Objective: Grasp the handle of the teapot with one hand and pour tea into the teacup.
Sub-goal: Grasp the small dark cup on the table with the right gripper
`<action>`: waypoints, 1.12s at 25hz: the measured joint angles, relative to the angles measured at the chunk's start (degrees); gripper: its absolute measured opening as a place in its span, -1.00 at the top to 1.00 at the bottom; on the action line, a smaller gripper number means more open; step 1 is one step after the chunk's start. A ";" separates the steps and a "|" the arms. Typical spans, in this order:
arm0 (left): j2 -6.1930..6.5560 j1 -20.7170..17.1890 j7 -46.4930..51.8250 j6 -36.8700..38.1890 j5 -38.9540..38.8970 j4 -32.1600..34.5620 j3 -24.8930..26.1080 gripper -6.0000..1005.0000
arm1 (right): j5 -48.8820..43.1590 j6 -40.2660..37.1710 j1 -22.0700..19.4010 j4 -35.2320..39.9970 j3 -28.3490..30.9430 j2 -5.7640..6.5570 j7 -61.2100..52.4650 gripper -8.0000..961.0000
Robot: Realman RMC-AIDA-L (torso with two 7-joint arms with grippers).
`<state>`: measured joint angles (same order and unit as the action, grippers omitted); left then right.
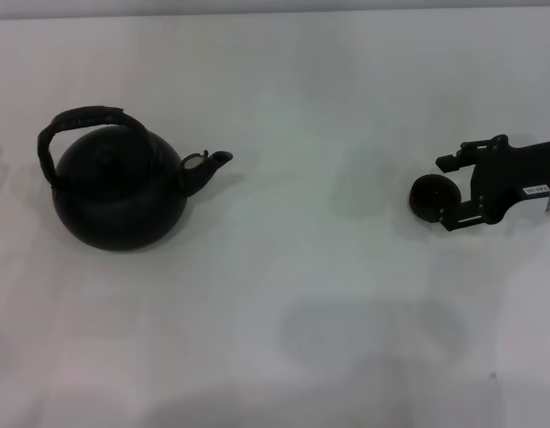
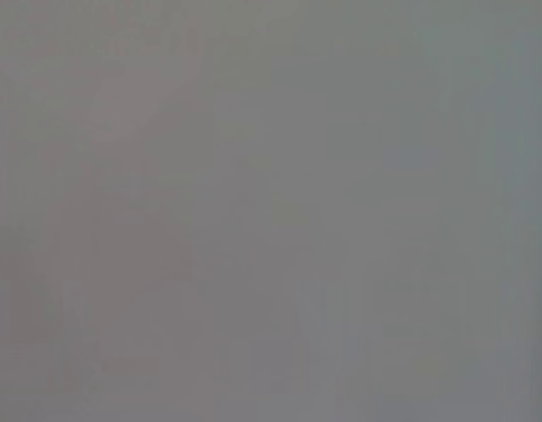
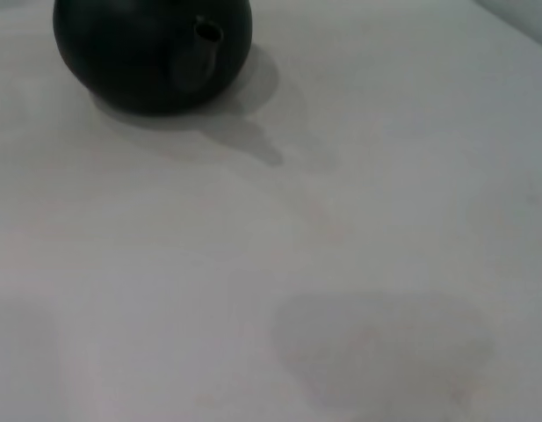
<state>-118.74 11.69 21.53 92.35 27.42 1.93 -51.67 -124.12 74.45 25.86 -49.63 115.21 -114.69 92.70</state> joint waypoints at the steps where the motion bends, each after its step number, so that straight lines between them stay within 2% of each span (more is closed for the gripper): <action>1: 0.00 0.01 0.00 -0.02 0.00 0.00 0.00 -0.77 | -0.36 -0.18 0.24 0.34 -0.02 -0.01 0.01 -0.76; 28: 0.00 0.36 0.00 -0.50 0.00 0.08 0.00 -0.77 | -2.30 -4.55 0.92 1.93 -3.33 -0.28 0.16 -0.74</action>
<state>-118.74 12.04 21.53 91.84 27.42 2.01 -51.67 -126.42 69.90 26.79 -47.70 111.88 -114.98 92.86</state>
